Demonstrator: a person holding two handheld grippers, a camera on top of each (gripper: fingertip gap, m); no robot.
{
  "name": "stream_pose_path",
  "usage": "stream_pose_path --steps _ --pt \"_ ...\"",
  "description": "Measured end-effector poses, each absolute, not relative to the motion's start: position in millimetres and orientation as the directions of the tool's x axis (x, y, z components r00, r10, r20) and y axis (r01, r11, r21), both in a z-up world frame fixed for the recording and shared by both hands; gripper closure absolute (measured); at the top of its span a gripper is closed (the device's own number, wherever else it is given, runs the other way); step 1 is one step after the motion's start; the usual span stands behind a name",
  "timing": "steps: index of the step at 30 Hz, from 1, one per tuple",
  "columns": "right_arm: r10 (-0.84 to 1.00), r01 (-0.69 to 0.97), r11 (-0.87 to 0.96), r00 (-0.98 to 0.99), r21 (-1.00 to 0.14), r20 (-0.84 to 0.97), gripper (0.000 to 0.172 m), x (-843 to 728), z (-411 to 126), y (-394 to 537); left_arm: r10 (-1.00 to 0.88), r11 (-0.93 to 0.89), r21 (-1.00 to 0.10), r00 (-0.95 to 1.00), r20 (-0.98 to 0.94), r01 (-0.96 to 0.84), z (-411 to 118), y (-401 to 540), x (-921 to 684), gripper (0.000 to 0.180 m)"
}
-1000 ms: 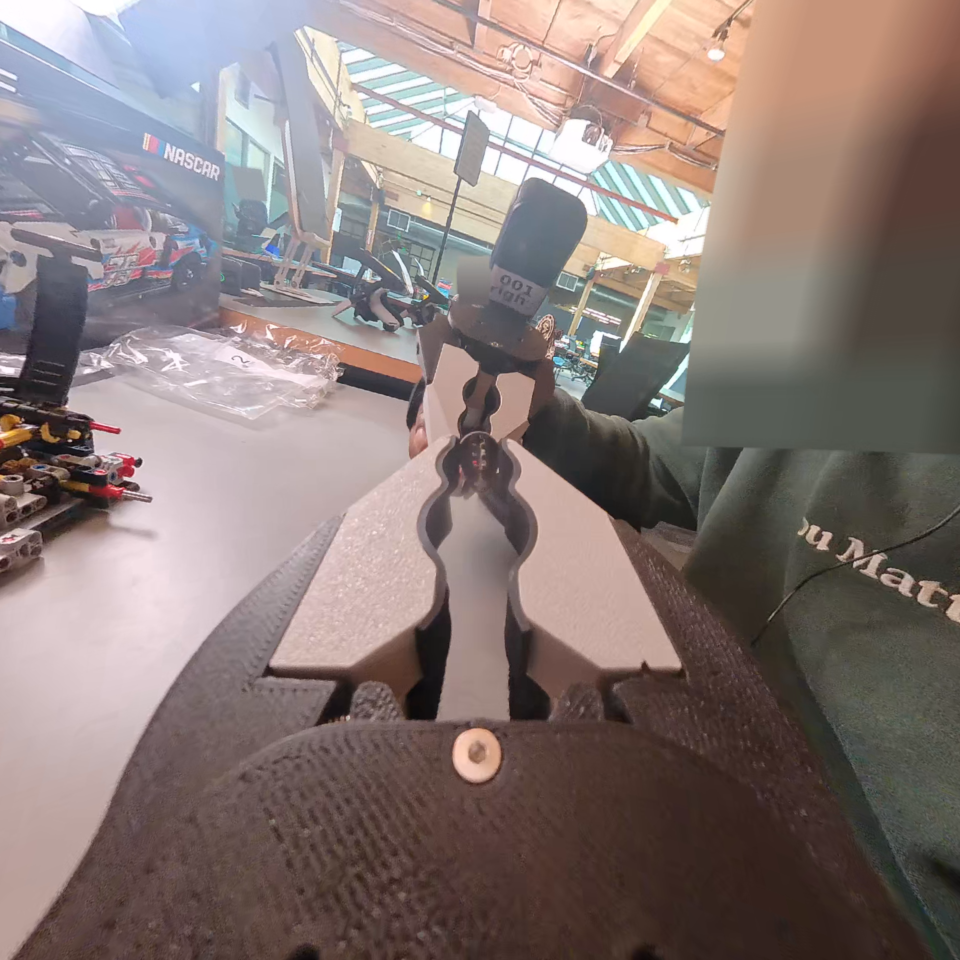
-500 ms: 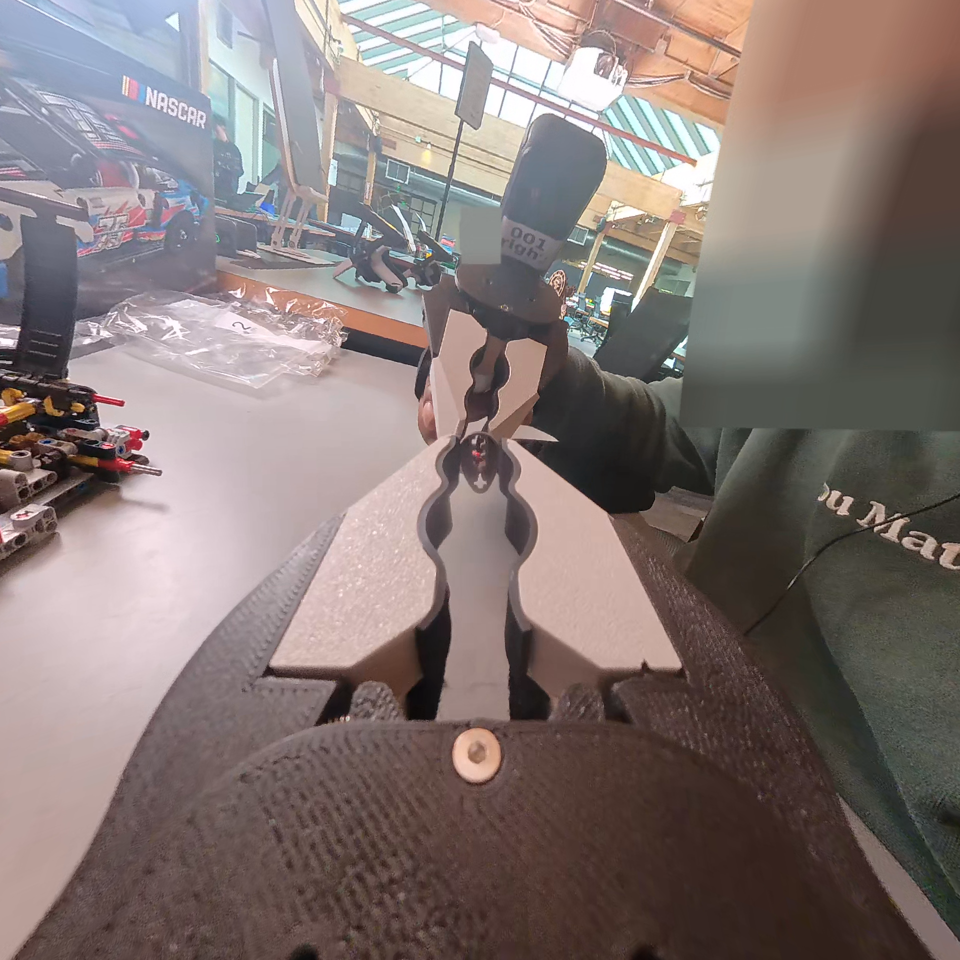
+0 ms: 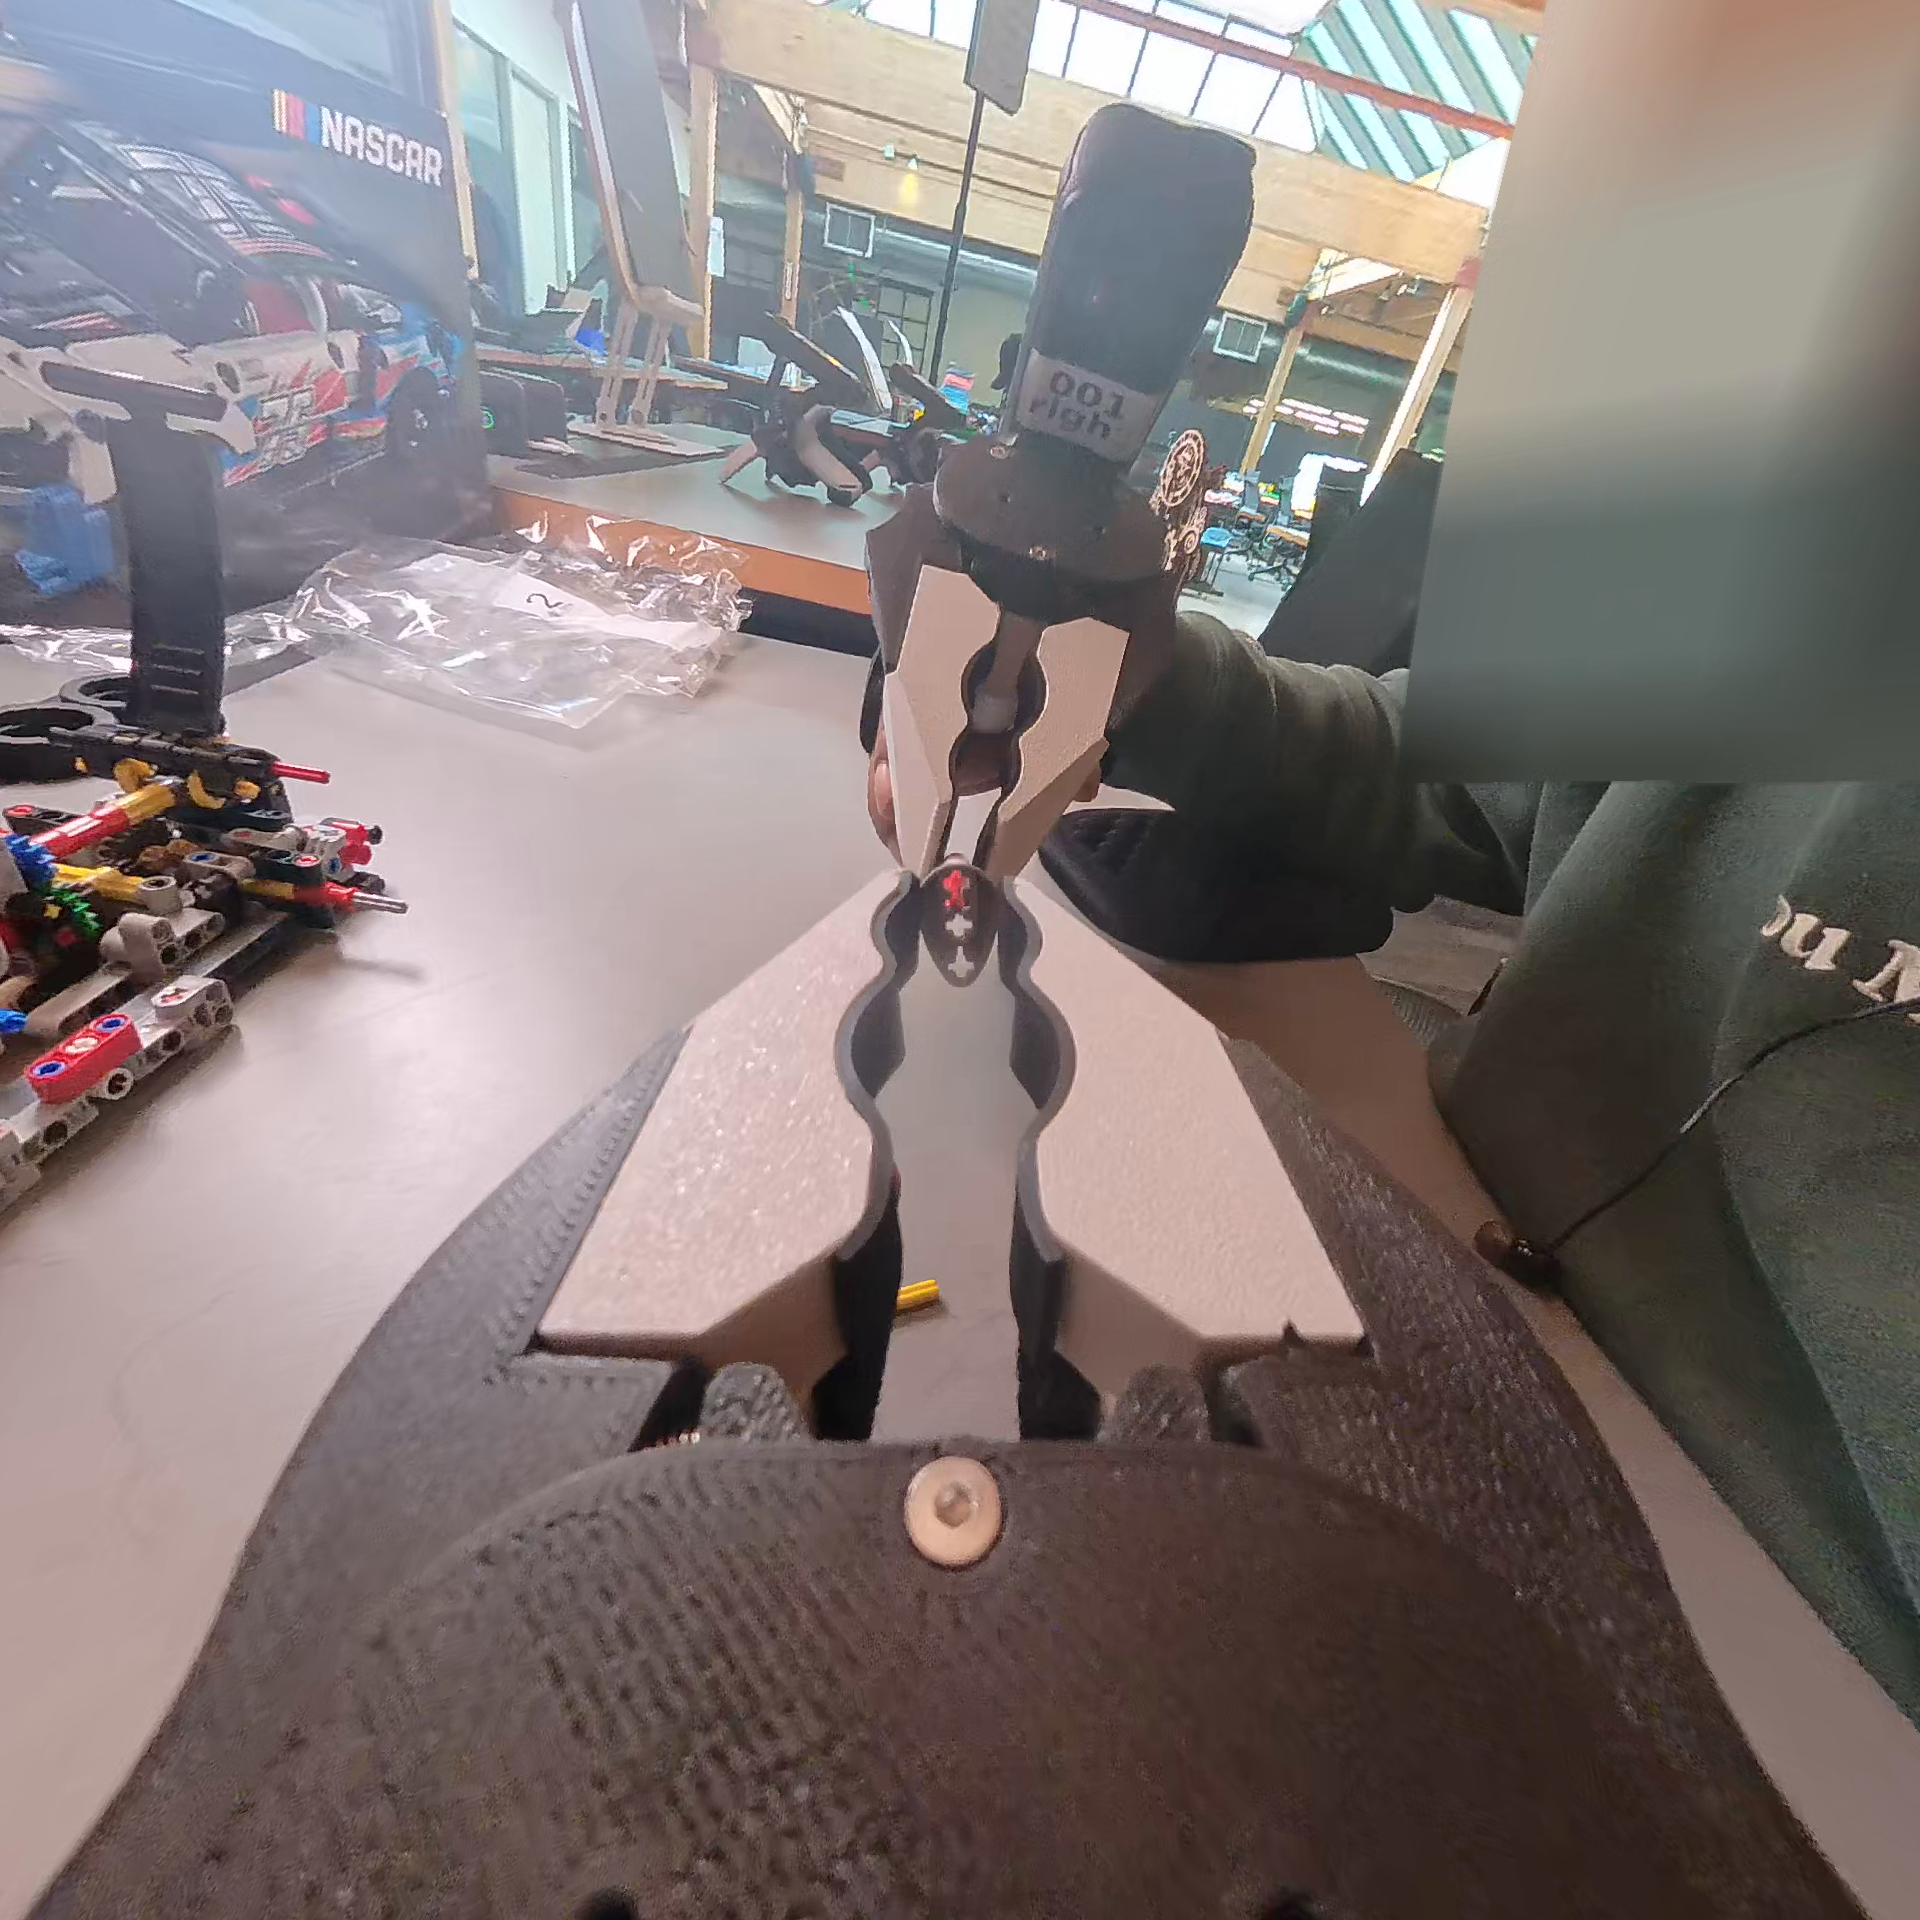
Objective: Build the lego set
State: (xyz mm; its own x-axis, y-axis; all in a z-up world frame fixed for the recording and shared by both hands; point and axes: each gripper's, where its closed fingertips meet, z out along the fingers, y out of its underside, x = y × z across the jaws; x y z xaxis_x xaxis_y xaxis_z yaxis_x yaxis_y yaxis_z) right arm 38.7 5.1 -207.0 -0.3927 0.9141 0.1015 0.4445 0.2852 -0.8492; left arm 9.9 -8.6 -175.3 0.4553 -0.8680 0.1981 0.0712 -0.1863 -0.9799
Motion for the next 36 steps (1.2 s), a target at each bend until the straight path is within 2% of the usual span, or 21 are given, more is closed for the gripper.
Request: stream_pose_path --steps 13,18,27,36 --pt "0.886 0.295 0.258 -0.452 -0.920 0.104 0.167 35.3 -202.2 1.6 -0.855 -0.124 -0.990 0.514 0.073 -0.066 -171.2 -13.1 11.1 0.168" --pt "0.871 0.255 0.278 -0.472 -0.926 0.132 0.167 34.9 -201.7 -2.7 -0.866 -0.099 -0.989 0.499 0.030 -0.111 -170.4 -18.8 12.6 0.168" --pt "0.828 0.217 0.375 -0.516 -0.901 0.220 0.167 35.0 -213.1 -10.6 -0.886 -0.017 -0.955 0.447 -0.123 -0.297 -180.1 -31.8 17.8 0.168" --pt "0.813 0.203 0.384 -0.537 -0.901 0.226 0.167 34.8 -218.8 -14.9 -0.895 0.022 -0.921 0.404 -0.192 -0.390 -187.5 -38.9 19.4 0.168"
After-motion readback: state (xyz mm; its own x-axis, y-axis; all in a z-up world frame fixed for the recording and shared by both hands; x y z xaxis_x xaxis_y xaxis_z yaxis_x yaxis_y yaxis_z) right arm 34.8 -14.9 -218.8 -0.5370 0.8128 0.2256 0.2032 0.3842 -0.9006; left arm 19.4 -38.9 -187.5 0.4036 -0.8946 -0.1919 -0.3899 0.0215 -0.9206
